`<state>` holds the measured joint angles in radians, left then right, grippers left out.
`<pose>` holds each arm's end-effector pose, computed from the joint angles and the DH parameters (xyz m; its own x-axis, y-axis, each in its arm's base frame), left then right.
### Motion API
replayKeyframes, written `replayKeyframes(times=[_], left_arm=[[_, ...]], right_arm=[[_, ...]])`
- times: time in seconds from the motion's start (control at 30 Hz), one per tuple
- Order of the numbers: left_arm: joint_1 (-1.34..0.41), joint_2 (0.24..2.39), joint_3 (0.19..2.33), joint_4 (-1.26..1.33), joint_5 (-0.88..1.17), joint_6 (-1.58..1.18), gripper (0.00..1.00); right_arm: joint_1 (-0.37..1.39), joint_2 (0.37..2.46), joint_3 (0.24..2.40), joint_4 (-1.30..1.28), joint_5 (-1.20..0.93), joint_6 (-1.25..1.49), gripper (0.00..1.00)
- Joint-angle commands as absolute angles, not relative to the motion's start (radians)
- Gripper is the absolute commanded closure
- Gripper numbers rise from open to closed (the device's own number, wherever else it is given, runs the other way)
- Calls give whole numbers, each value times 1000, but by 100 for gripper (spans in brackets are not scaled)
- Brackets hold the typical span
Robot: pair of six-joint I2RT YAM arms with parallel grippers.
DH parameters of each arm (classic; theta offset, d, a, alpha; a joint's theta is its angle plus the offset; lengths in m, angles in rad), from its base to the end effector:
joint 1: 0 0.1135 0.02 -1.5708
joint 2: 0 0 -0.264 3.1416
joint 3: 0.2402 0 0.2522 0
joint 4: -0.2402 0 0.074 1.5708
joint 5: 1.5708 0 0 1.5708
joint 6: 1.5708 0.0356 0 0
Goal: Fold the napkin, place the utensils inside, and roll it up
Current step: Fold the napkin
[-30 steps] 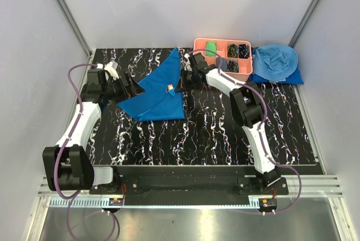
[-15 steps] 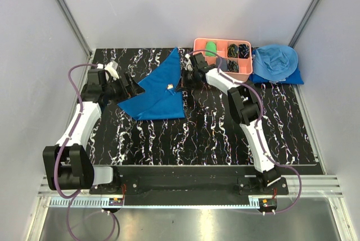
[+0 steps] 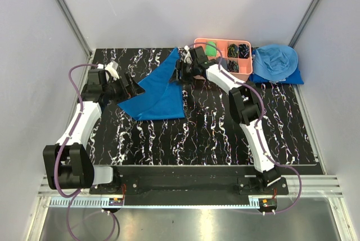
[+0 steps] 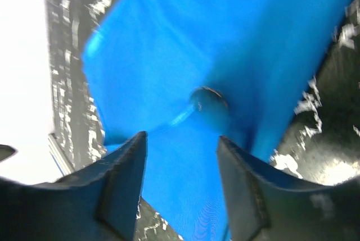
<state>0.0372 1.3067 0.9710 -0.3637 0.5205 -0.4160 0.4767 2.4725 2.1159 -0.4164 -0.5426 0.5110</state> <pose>0.2829 -0.0072 0.2768 -0.7291 -0.3780 -0.5706 0.0584 0.7963 -0.6021 0.4823 0.2698 0.1750 -0.8940 0.0097 -0.4480 -0.3258 0.6725 0.6646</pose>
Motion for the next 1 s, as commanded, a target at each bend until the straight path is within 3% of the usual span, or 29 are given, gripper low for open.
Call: replayKeyframes(times=[0.0,0.57,0.97], left_arm=[[41,1310,965,-313,541,-416,1],[43,1321,963,-308,548,-419,1],[43,1318,962,-308,551,-420,1]], right_arm=[[462,2442,2195,-396,-571,520,35],[434,2362,1927,-391,-560,391,27],[431,2388,1908,-391,-592,377,34]])
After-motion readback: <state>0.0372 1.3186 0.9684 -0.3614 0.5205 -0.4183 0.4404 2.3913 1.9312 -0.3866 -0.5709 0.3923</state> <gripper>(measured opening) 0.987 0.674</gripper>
